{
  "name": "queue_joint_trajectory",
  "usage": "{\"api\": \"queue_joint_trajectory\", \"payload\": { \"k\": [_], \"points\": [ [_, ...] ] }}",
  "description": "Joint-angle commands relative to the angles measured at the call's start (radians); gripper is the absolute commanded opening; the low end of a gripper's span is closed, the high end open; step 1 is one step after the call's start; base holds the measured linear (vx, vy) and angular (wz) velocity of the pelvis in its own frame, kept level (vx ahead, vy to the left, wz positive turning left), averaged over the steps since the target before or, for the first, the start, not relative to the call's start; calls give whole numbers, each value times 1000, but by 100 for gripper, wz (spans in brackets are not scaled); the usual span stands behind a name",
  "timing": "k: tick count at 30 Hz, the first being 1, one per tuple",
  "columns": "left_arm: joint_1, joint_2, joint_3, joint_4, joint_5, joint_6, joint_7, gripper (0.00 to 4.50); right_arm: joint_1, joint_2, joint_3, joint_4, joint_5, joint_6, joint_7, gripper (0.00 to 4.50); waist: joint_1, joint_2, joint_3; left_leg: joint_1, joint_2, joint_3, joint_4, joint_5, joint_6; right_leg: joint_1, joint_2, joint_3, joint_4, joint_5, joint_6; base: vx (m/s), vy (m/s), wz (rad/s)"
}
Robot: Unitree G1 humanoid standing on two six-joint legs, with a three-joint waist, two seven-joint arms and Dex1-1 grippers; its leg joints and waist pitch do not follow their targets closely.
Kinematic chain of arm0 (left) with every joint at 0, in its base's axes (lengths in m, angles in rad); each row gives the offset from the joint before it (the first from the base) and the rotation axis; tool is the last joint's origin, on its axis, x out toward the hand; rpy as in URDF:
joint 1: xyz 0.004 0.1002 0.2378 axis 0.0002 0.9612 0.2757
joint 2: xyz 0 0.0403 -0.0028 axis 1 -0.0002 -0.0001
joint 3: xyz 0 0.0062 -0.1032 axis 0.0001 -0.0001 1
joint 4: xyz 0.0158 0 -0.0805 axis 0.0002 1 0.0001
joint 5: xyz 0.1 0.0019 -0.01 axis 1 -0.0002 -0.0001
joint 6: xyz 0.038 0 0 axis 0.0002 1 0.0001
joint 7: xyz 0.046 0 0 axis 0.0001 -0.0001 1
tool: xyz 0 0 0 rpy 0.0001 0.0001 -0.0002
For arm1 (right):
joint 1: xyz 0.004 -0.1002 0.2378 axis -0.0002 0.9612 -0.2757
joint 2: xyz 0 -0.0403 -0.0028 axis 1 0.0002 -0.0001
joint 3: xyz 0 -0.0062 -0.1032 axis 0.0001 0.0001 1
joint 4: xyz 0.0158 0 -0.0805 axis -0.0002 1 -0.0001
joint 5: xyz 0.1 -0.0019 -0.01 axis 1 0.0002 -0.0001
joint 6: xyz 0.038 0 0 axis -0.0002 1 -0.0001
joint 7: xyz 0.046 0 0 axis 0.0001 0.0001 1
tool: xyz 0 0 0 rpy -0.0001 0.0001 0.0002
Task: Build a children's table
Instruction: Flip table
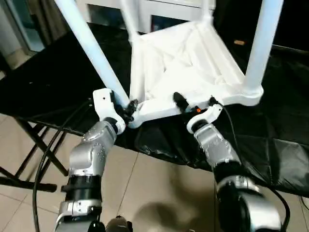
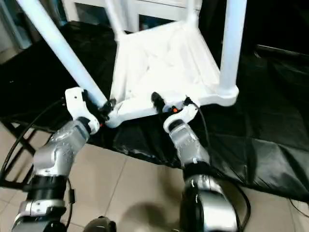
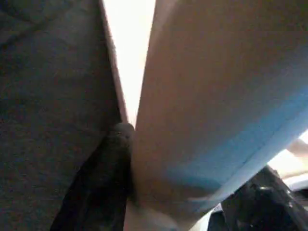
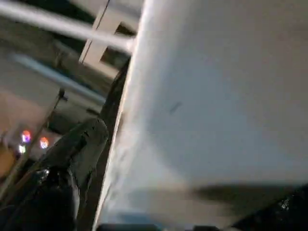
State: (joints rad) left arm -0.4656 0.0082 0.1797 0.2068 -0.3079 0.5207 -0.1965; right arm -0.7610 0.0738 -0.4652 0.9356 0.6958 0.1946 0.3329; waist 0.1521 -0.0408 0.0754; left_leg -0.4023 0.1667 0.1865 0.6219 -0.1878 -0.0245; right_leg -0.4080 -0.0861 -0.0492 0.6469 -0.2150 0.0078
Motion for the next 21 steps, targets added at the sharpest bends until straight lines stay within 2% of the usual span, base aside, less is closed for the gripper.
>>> {"api": "queue_joint_trajectory", "payload": {
  "k": [1, 2, 5, 6, 7, 8, 9, 17, 18, 20, 21],
  "points": [
    [8, -20, -2, -63, -91, 21, -65, 222, -33, -2, -45, 36, 46, -15, 0, 450, 3, -15, -92, 28, 61, -19, -66, 15, 92, 50, -73, 36, -47, 98, -272, 0, 0, 0],
    [8, -20, -2, -63, -91, 21, -65, 222, -33, -2, -45, 36, 46, -15, 0, 421, 2, -15, -93, 27, 60, -19, -66, 21, 95, 51, -73, 36, -45, 106, -274, 0, 0, 0],
    [17, -16, -4, -75, -89, 32, -67, 222, -42, 0, -63, 57, 65, -19, 20, 408, 2, -16, -92, 25, 60, -19, -65, 31, 103, 51, -73, 35, -45, 119, -277, 0, 0, 0],
    [20, -14, -5, -80, -87, 38, -70, 222, -48, -1, -73, 74, 70, -22, 31, 395, 1, -13, -92, 26, 60, -19, -65, 29, 102, 51, -72, 35, -45, 117, -278, 0, 0, 0],
    [21, -12, -6, -82, -86, 40, -71, 222, -51, -3, -80, 85, 74, -23, 39, 395, 0, -15, -91, 27, 60, -18, -66, 22, 99, 51, -71, 35, -47, 108, -279, 0, 0, 0],
    [22, -10, -8, -83, -85, 41, -73, 222, -53, -4, -86, 91, 77, -23, 43, 371, 0, -16, -91, 27, 60, -18, -66, 19, 98, 51, -71, 35, -47, 104, -279, 0, 0, 0],
    [20, -7, -9, -81, -84, 42, -76, 222, -56, -7, -107, 102, 89, -24, 55, 367, 1, -8, -91, 27, 60, -18, -67, 7, 92, 50, -72, 36, -49, 92, -280, 0, 0, 0],
    [15, 7, -25, -80, -76, 59, -96, 222, -51, -19, -136, 115, 107, -40, 69, 303, 3, -9, -93, 30, 62, -14, -67, 4, 81, 50, -72, 34, -47, 110, -283, 0, 0, 0],
    [13, 16, -31, -72, -80, 65, -118, 278, -51, -24, -138, 117, 102, -52, 75, 290, 3, -1, -92, 31, 62, -14, -68, -3, 77, 48, -72, 34, -48, 104, -282, 0, 0, 0],
    [20, 47, -50, -75, -69, 68, -149, 292, -53, -29, -142, 113, 91, -77, 68, 275, 3, -1, -93, 33, 62, -13, -68, -8, 65, 47, -72, 33, -47, 96, -284, 0, 0, 0],
    [25, 58, -52, -80, -68, 75, -154, 299, -54, -31, -145, 109, 93, -80, 68, 267, 2, 4, -93, 36, 61, -13, -70, -7, 55, 46, -69, 32, -48, 99, -285, 0, 0, 0]
  ]
}}
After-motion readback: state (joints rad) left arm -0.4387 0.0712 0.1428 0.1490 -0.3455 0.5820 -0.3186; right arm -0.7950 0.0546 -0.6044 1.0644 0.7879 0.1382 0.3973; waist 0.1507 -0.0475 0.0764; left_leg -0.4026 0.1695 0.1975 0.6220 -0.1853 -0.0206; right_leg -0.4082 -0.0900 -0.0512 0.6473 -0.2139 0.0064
